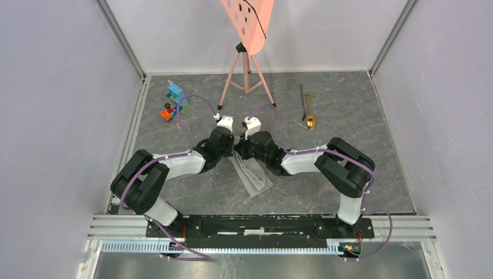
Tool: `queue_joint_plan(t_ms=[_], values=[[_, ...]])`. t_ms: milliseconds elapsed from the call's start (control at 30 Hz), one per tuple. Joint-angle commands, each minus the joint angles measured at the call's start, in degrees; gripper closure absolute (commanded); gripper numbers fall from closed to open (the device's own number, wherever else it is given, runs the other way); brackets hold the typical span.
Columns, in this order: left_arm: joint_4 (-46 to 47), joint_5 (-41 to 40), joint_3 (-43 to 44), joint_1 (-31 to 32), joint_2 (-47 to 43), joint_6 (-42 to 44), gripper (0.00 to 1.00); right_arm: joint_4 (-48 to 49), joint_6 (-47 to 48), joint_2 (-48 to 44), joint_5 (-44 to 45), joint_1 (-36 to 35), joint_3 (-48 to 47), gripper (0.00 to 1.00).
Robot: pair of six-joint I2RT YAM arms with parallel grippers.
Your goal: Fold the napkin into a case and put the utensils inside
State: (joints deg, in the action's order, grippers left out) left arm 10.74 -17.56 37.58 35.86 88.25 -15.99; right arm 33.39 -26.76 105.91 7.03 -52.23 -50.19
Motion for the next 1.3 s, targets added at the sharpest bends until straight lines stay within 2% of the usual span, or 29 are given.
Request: queue_joint_plan(t_ms=[0, 67, 467, 667, 800, 1067, 1267], values=[[2.12, -2.23, 0.90, 0.27, -1.58, 2.65, 0.92, 0.93, 0.03, -2.14, -0.86, 0.18, -0.25, 1.00], [2.86, -2.31, 0.42, 0.29, -2.38, 2.32, 0.98, 0.09, -0.02, -2.06, -0.83, 0.11, -0.39, 1.00], [6.47, -2.65, -3.64, 0.27, -8.81, 0.86, 0.98, -15.09, 2.84, 0.63, 1.03, -0.59, -5.97, 1.00], [7.93, -1.70, -5.31, 0.31, -10.27, -0.69, 0.98, -17.26, 3.03, 2.50, 0.99, -0.89, -8.23, 1.00], [8.49, -1.95, -6.74, 0.27, -11.84, -0.72, 0.98, -21.99, 2.21, 5.03, 1.85, -1.11, -12.49, 1.00], [9.86, 0.02, -7.56, 0.25, -11.68, -2.21, 0.98, -23.80, 0.37, 7.91, 3.50, -1.87, -17.86, 1.00], [8.45, -1.31, -7.27, 0.18, -11.34, -2.88, 0.98, -13.74, 5.11, 6.50, -0.03, -1.22, -13.26, 0.96]])
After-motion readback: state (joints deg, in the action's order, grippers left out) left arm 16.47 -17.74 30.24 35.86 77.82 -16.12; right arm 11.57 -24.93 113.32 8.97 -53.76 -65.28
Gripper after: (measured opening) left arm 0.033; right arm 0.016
